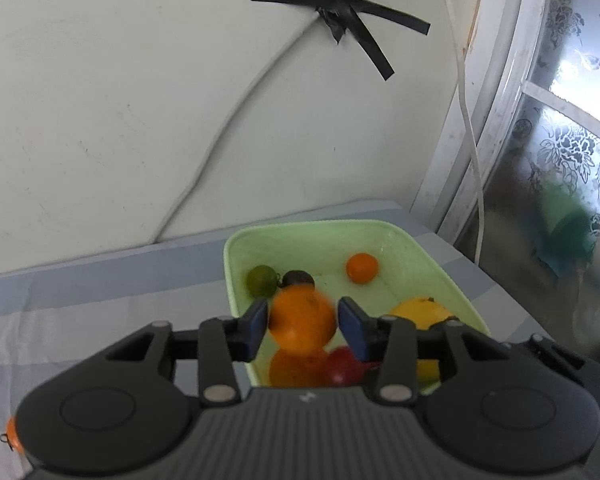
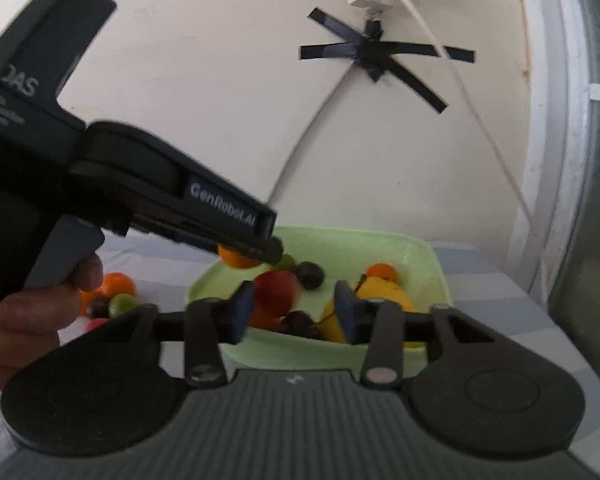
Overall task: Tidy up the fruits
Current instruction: 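Open both grippers to drop the fruits into the basin, then grasp an orange tomato with the left gripper while the right grasps a red tomato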
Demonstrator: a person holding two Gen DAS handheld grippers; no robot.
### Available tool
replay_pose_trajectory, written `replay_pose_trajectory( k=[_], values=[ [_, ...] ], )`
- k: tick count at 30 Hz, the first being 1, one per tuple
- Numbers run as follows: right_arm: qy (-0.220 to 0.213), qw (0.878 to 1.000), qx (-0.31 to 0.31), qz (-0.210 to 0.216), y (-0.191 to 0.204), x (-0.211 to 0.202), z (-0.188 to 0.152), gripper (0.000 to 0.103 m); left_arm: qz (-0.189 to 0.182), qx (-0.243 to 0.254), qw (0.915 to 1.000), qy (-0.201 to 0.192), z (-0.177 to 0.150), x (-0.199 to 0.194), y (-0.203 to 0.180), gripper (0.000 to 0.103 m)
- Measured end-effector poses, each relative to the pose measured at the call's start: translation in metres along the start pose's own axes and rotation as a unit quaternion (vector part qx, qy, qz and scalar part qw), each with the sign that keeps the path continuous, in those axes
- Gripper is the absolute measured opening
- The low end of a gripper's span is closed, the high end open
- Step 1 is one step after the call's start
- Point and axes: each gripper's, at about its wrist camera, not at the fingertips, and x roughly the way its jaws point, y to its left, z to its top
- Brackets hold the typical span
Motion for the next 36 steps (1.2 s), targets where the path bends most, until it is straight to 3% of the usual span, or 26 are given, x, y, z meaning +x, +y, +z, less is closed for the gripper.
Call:
replay_pose_trajectory(
  k=[5,9,13,15,18,22,30,36],
  values=[
    [-0.046,0.998,0.028,0.014,-0.006,-0.019,0.001,0.048,0.010,-0.025,0.9987,-0.043,-0.003,-0.050,0.040,0.044],
    [-0.058,0.995,0.053,0.062,-0.002,-0.029,0.004,0.046,0.054,-0.048,0.9950,-0.069,-0.019,-0.098,0.088,0.044],
    [-0.008,0.988,0.040,0.148,0.023,-0.027,0.006,0.042,0.104,-0.057,0.9918,-0.048,-0.052,-0.116,0.129,0.044],
    [0.027,0.985,0.008,0.173,0.045,-0.021,0.003,0.042,0.100,-0.074,0.9919,-0.027,-0.066,-0.112,0.145,0.044],
    [0.079,0.981,-0.019,0.176,0.072,-0.003,-0.004,0.042,0.085,-0.080,0.9930,-0.014,-0.084,-0.106,0.159,0.044],
    [0.117,0.977,-0.010,0.179,0.085,0.015,-0.008,0.043,0.080,-0.044,0.9956,-0.019,-0.093,-0.096,0.165,0.053],
    [0.131,0.977,-0.006,0.168,0.095,0.027,-0.016,0.043,0.049,0.088,0.9949,-0.002,-0.097,-0.083,0.167,0.053],
    [0.140,0.976,-0.004,0.168,0.094,0.033,-0.016,0.043,0.007,0.134,0.9909,0.009,-0.089,-0.073,0.175,0.054]
  ],
)
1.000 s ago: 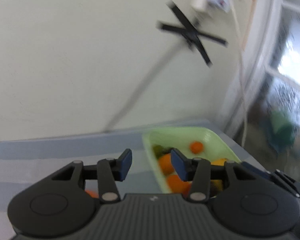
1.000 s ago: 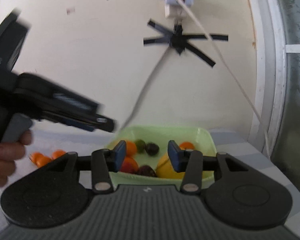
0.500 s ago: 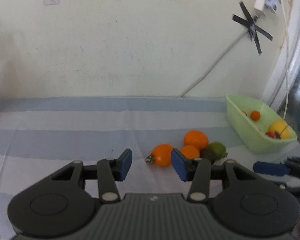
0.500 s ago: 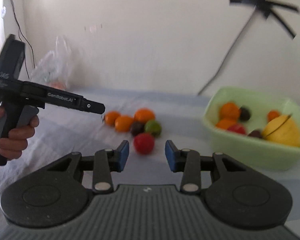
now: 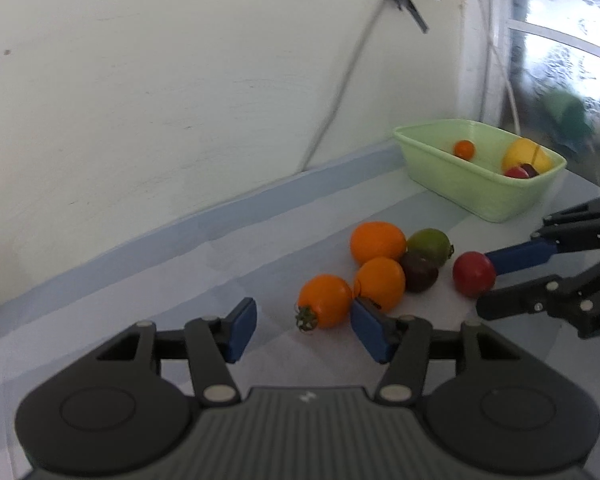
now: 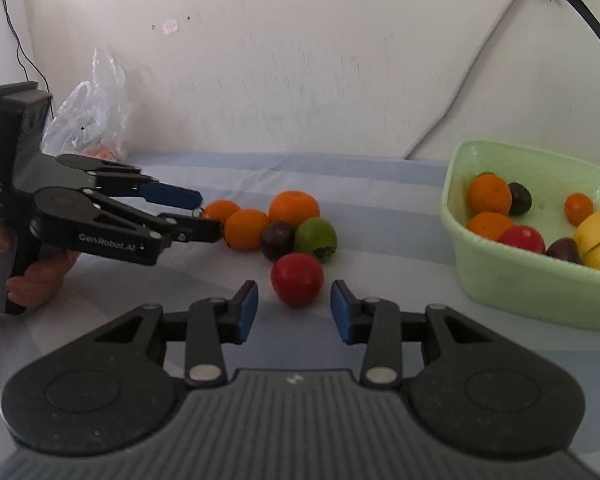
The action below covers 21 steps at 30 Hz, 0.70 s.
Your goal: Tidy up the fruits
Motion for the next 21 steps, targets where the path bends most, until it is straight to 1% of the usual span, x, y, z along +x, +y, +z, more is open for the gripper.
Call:
replay_pose_trajectory(
  k=[1,3,4,5,6,7,8,9,12,15,18,21],
  values=[
    [-0.001,1.000,0.002,0.001,0.000,0.001,0.000,0.043,-0.006,0.003,1.0000,0.001,0.000,0.001,0.002,0.054],
    [0.000,1.000,0.005,0.001,-0.001,0.002,0.001,0.043,-0.020,0.005,0.9998,0.001,-0.001,0.003,0.004,0.048],
    [0.000,1.000,0.006,0.001,-0.001,0.002,0.001,0.043,-0.029,0.005,0.9996,0.001,0.000,0.004,0.005,0.041],
    [0.000,1.000,0.006,0.001,-0.001,0.002,0.001,0.042,-0.036,0.005,0.9993,0.001,-0.001,0.003,0.005,0.032],
    [0.000,1.000,0.004,-0.001,0.000,0.002,0.001,0.042,-0.043,0.004,0.9991,0.001,-0.001,0.003,0.004,0.030],
    [-0.001,1.000,0.002,-0.004,0.001,0.001,0.001,0.035,-0.037,0.006,0.9993,-0.002,-0.001,0.003,0.001,0.030],
    [-0.001,1.000,0.002,-0.005,0.001,0.001,0.001,0.031,-0.031,0.009,0.9995,-0.003,-0.001,0.005,-0.003,0.030],
    [-0.002,1.000,0.001,-0.005,0.001,0.000,0.001,0.030,-0.027,0.009,0.9996,-0.004,-0.002,0.004,-0.005,0.030],
    [-0.007,1.000,0.000,-0.003,0.000,-0.005,-0.001,0.030,-0.025,-0.014,0.9996,-0.004,-0.007,-0.004,-0.008,0.030],
    [-0.001,1.000,-0.013,0.001,0.005,-0.009,-0.004,0.030,-0.019,-0.029,0.9994,-0.005,-0.018,-0.019,-0.018,0.030],
    [0.006,1.000,-0.025,0.009,0.008,-0.022,-0.009,0.030,-0.029,-0.044,0.9985,-0.010,-0.032,-0.041,-0.035,0.030],
    [0.001,1.000,-0.027,0.012,0.008,-0.042,-0.016,0.030,-0.050,-0.049,0.9974,-0.017,-0.042,-0.060,-0.061,0.030]
  ],
)
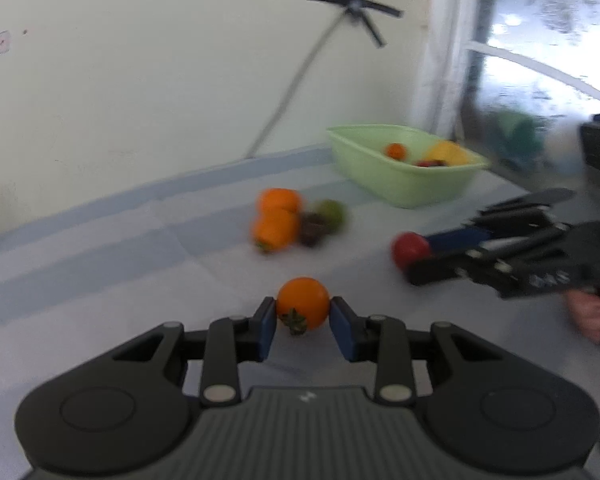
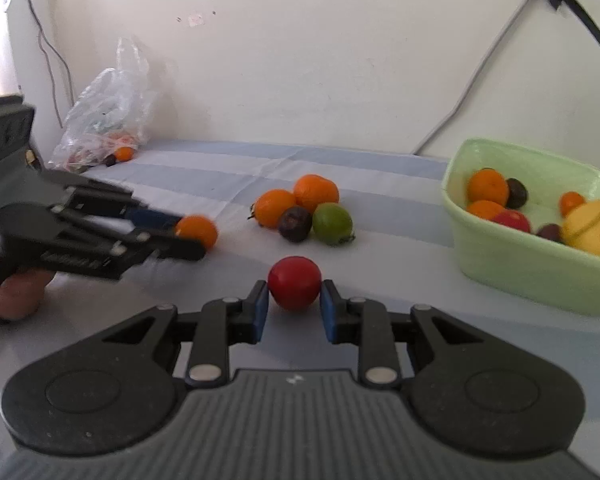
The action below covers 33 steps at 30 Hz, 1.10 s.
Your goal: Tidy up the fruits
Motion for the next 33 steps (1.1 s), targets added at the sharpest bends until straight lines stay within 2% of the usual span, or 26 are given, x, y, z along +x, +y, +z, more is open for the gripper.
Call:
replay_pose_trajectory(
  k=[5,8,11,13,16,19,25,33],
  values=[
    [-0.026,0.999,0.023,-0.011,-0.007,-0.033,-0.014,0.030,-0.017,-0.022,0.9996,0.007,-0.002,0.007,-0.040,0.030],
    [-0.041,0.998,0.044,-0.030,-0.015,-0.047,-0.025,0.030,0.000,-0.034,0.9994,0.004,0.004,0.018,-0.061,0.030],
    [-0.046,0.996,0.062,-0.052,-0.024,-0.057,-0.036,0.030,-0.006,-0.052,0.9986,0.004,0.008,0.023,-0.075,0.030],
    [-0.043,0.995,0.064,-0.065,-0.028,-0.062,-0.042,0.031,-0.003,-0.041,0.9992,0.003,0.008,0.026,-0.091,0.030],
    [-0.035,0.995,0.062,-0.073,-0.031,-0.070,-0.052,0.031,0.012,-0.019,0.9997,0.005,0.006,0.033,-0.113,0.030],
    [-0.032,0.995,0.060,-0.071,-0.031,-0.074,-0.061,0.031,0.041,-0.007,0.9991,0.000,0.003,0.035,-0.126,0.031],
    [-0.039,0.995,0.054,-0.073,-0.028,-0.073,-0.066,0.034,0.101,0.007,0.9949,-0.002,-0.001,0.036,-0.141,0.041],
    [-0.042,0.995,0.064,-0.067,-0.031,-0.076,-0.067,0.035,0.127,-0.012,0.9917,-0.011,-0.002,0.033,-0.136,0.044]
  ],
)
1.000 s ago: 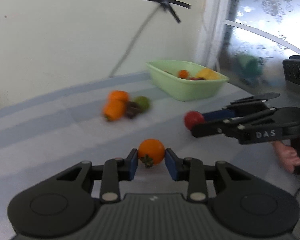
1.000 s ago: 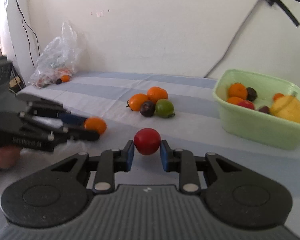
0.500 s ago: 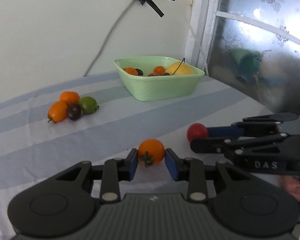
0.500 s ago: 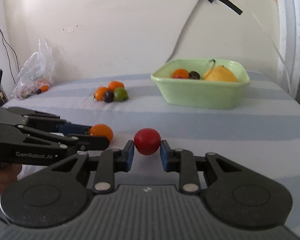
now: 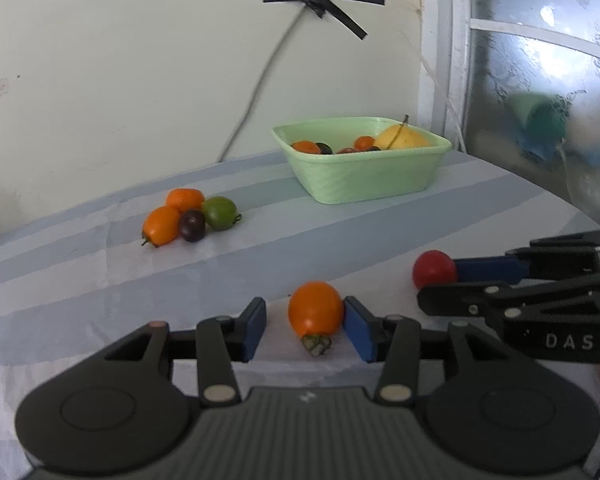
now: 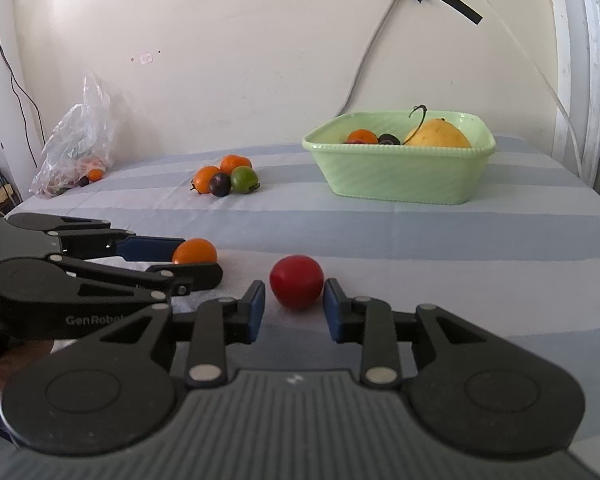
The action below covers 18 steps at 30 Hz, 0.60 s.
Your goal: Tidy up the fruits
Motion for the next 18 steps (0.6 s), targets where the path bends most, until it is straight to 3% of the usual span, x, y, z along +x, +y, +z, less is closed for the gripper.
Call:
replay_pose_trajectory(
  k=[4,18],
  values=[
    [-0.002,1.000,-0.007,-0.003,0.0007,-0.0015,0.0002,0.043,0.013,0.000,0.9999,-0.001,-0.0004,0.0002,-0.0004,0.044],
    [-0.002,1.000,-0.010,-0.019,0.0073,-0.0025,-0.0026,0.043,0.028,0.006,0.9996,-0.003,-0.0019,-0.0001,-0.0036,0.049]
  ],
)
